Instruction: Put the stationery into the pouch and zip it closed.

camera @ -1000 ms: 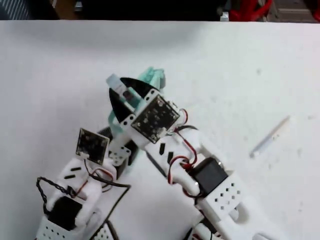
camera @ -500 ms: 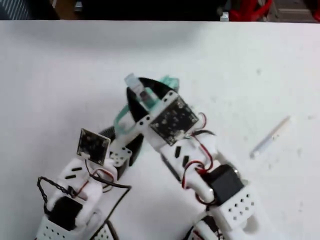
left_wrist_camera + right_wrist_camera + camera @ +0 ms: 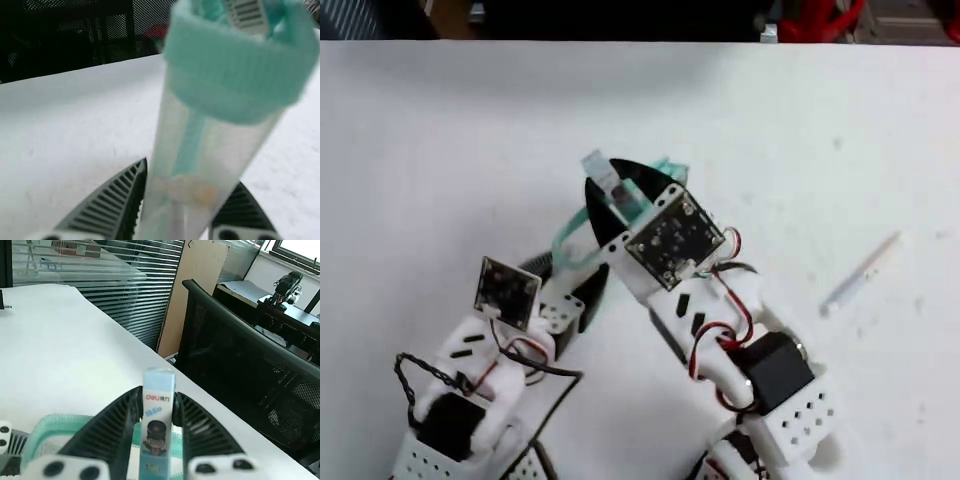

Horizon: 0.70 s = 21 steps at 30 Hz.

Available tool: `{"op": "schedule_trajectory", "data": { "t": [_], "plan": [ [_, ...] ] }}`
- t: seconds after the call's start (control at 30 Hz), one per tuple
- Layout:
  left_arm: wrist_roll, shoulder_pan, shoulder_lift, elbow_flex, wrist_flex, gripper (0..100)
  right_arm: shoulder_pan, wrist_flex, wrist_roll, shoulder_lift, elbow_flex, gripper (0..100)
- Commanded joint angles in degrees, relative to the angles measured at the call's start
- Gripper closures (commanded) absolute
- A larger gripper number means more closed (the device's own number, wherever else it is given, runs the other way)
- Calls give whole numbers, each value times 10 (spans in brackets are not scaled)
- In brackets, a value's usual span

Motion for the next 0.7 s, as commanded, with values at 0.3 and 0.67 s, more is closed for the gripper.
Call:
{"op": "schedule_trajectory", "data": {
  "t": [0.3,0.67],
  "plan": [
    [-7,-2,-1,-5,-15,809,8,1,-35,-10,-8,887],
    [-7,-2,-1,-5,-15,809,7,1,-27,-10,-7,942]
  ]
}}
